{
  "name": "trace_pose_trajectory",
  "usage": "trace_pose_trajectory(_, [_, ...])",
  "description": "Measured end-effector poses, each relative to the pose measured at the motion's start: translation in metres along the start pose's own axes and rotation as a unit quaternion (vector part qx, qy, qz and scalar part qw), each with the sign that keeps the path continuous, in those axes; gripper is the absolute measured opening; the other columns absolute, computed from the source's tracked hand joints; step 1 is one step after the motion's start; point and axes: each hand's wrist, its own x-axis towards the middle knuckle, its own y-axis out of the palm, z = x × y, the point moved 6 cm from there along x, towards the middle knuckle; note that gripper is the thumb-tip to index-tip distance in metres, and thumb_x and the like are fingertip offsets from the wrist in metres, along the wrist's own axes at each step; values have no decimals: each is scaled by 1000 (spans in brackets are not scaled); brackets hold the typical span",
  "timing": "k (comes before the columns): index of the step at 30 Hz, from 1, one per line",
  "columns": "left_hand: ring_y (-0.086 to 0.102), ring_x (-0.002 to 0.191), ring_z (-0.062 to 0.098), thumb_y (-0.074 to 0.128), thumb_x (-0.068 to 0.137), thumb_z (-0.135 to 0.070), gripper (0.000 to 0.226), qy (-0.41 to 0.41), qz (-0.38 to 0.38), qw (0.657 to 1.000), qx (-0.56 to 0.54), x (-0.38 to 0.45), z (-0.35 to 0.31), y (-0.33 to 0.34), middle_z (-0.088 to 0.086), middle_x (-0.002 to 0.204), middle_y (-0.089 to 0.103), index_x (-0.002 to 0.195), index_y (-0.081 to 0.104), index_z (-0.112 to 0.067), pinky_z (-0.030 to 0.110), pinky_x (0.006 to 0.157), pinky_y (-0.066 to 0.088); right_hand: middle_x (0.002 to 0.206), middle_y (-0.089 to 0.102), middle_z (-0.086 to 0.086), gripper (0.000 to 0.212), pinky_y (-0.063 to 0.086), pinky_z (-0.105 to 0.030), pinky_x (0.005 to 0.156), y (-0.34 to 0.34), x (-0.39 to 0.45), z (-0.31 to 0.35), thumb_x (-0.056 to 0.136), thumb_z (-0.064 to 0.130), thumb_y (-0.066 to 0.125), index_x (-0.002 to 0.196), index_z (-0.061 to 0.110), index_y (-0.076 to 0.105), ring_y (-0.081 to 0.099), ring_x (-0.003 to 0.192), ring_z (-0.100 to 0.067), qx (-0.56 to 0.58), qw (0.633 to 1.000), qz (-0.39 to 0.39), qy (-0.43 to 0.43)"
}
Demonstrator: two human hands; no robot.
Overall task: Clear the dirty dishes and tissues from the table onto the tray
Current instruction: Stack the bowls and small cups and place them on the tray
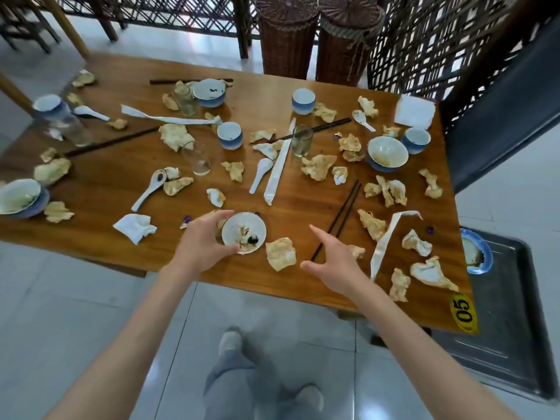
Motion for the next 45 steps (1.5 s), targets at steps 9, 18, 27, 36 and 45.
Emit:
trace_pose_trajectory(9, [37, 132, 15, 88, 49, -50, 106, 87, 110, 985, 101, 38, 46, 14, -7, 141, 47, 141, 37, -30, 31, 100, 37, 144, 42, -1, 94, 32, -35, 107, 72, 53, 33, 71, 26, 80, 147, 25, 24, 34, 134, -20, -67, 998, -6, 19])
trace_pose_trajectory(18, [42, 128, 17, 84, 56, -51, 92, 136, 65, 981, 120, 44, 57, 25, -3, 133, 56, 136, 47, -21, 36, 110, 24, 130, 53, 4, 93, 41, -35, 100, 89, 73, 39, 57, 24, 88, 137, 27, 39, 43, 124, -17, -59, 998, -29, 24])
trace_pose_trajectory(27, [43, 127, 16, 84, 58, -47, 89, 111, 59, 986, 105, 42, 63, 20, -5, 130, 58, 136, 48, -23, 46, 114, 14, 125, 55, 5, 93, 38, -26, 92, 93, 73, 46, 54, 28, 89, 134, 30, 41, 46, 119, -15, -54, 998, -28, 30])
trace_pose_trajectory(36, [44, 124, 15, 82, 60, -50, 84, 67, -9, 996, 62, 58, 96, -54, -5, 125, 60, 132, 52, -20, 48, 112, 15, 125, 56, 4, 93, 42, -26, 92, 92, 112, 136, 55, 28, 90, 135, 28, 42, 49, 117, -15, -84, 995, -4, -52])
trace_pose_trajectory(45, [42, 126, 15, 80, 61, -53, 84, 59, -34, 993, 97, 85, 190, -154, -4, 128, 59, 133, 51, -20, 50, 113, 11, 130, 55, 5, 92, 43, -32, 99, 164, 159, 250, 56, 30, 89, 136, 26, 42, 47, 121, -16, -78, 993, 21, -91])
